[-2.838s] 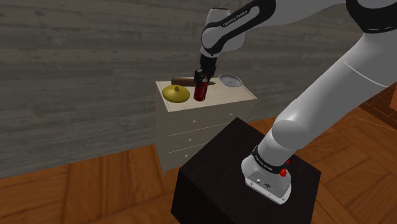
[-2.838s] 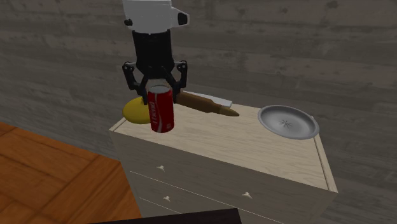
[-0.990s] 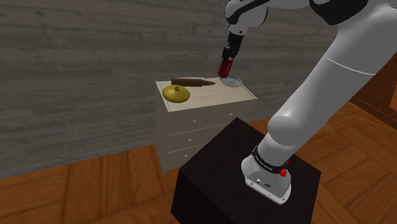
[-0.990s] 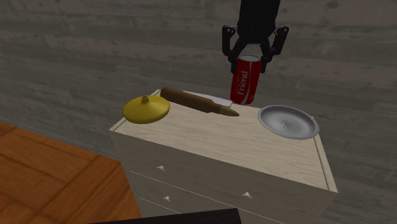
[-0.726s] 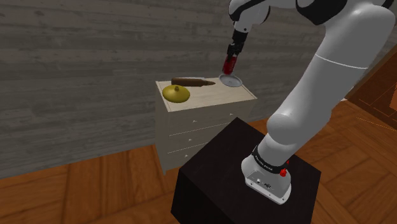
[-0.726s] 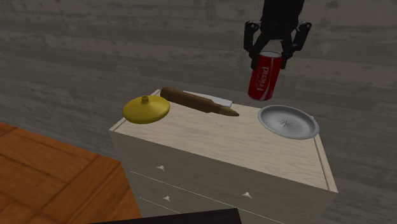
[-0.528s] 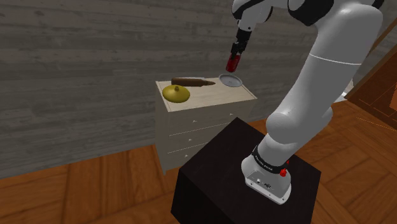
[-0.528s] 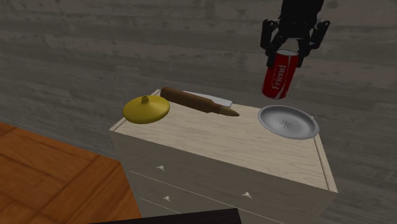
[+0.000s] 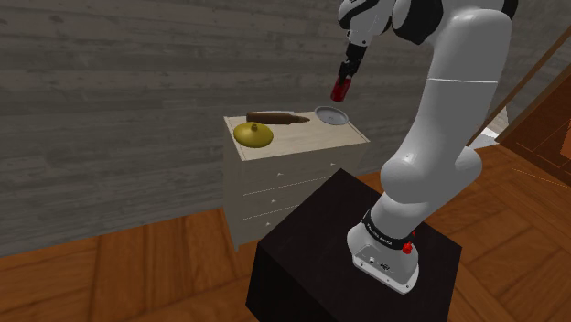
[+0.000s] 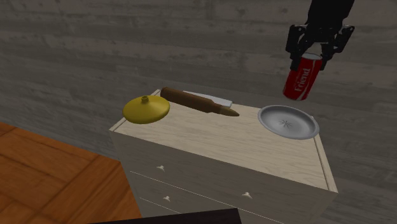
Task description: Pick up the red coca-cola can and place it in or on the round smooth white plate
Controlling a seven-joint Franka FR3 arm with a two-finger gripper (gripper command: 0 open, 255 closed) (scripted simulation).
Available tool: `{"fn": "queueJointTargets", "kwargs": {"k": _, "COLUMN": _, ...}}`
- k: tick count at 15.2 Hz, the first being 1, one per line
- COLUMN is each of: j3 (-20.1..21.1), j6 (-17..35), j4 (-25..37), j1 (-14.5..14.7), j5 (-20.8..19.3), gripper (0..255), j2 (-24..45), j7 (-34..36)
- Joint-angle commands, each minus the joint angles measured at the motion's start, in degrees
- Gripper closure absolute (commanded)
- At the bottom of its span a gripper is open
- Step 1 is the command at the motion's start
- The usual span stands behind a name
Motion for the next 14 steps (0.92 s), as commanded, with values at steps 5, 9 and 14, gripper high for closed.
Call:
{"fn": "queueJointTargets", "kwargs": {"k": 5, "j3": 0.3, "j6": 4.0, "j4": -2.5, "j1": -0.3, "j5": 0.9, "gripper": 255, "j2": 1.6, "j7": -0.7}}
{"fn": "queueJointTargets", "kwargs": {"k": 9, "j3": 0.6, "j6": 6.6, "j4": -4.0, "j1": -0.4, "j5": 1.5, "gripper": 255, "j2": 2.8, "j7": -1.2}}
{"fn": "queueJointTargets", "kwargs": {"k": 14, "j3": 1.1, "j6": 9.7, "j4": -5.5, "j1": -0.7, "j5": 2.4, "gripper": 255, "j2": 4.5, "j7": -1.7}}
